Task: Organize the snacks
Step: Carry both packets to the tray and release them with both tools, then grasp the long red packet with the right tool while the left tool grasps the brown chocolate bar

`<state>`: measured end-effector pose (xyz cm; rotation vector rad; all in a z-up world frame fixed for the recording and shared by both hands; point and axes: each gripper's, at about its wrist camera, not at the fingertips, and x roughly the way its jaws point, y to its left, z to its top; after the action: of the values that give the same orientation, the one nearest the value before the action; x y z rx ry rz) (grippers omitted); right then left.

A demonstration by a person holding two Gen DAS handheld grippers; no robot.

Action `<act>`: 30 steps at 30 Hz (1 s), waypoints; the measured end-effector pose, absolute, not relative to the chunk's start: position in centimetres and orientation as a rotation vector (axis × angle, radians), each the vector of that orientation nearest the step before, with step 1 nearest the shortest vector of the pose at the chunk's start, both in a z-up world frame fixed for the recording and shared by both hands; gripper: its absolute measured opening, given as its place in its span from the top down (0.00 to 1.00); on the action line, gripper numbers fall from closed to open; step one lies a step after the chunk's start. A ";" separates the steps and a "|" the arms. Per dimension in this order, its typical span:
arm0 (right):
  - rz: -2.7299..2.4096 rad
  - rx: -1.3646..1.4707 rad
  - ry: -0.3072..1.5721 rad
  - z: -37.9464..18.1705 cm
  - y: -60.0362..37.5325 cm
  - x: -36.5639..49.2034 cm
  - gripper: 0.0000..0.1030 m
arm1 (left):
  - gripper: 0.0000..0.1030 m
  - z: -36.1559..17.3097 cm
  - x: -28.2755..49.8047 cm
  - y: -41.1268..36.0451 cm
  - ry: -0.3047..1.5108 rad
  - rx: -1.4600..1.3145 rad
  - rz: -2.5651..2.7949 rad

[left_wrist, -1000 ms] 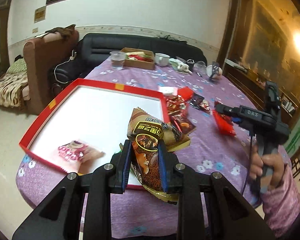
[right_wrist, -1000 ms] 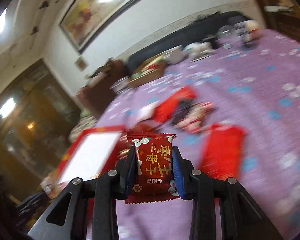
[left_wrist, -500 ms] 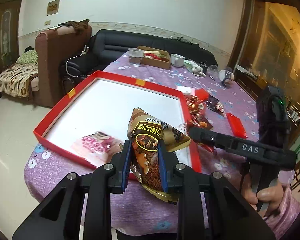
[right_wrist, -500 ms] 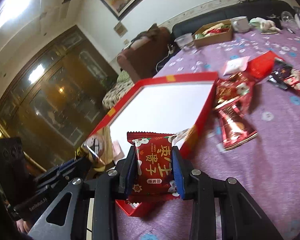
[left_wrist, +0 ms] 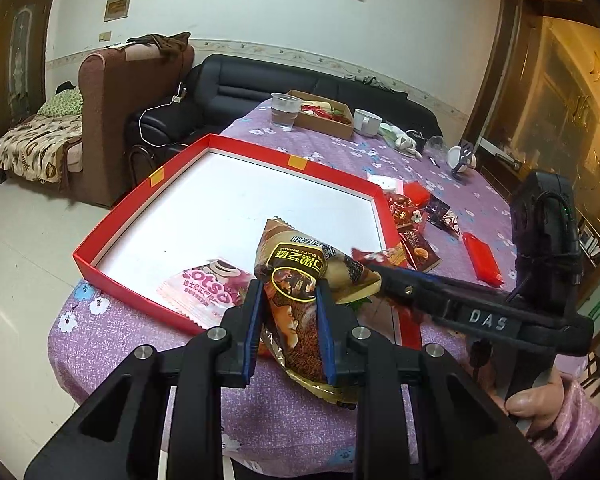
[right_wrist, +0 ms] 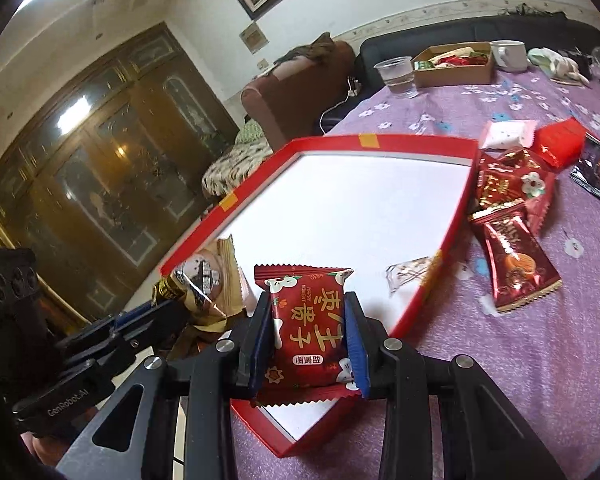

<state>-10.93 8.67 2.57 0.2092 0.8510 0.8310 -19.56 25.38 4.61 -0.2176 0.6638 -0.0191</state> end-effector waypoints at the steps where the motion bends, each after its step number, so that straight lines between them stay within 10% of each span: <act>1: 0.832 0.195 0.854 2.5 9.1 -10.9 0.66 | 0.78 4.6 -19.6 25.5 0.662 -0.217 -0.014; 6: 0.824 0.164 0.870 2.3 9.7 -10.8 0.61 | 0.77 4.7 -19.6 26.0 0.643 -0.226 0.008; 15: 0.843 0.269 0.811 2.8 7.1 -10.9 0.36 | 0.42 5.1 -20.2 27.5 0.618 -0.269 0.097; 30: 0.743 0.866 0.834 -0.4 -5.6 -7.4 0.31 | 0.39 5.6 -20.6 26.6 0.617 -0.216 0.115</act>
<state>-7.36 -5.57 -0.45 0.8660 0.8339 0.7433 -20.57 26.61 5.64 -0.2164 0.6170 0.1145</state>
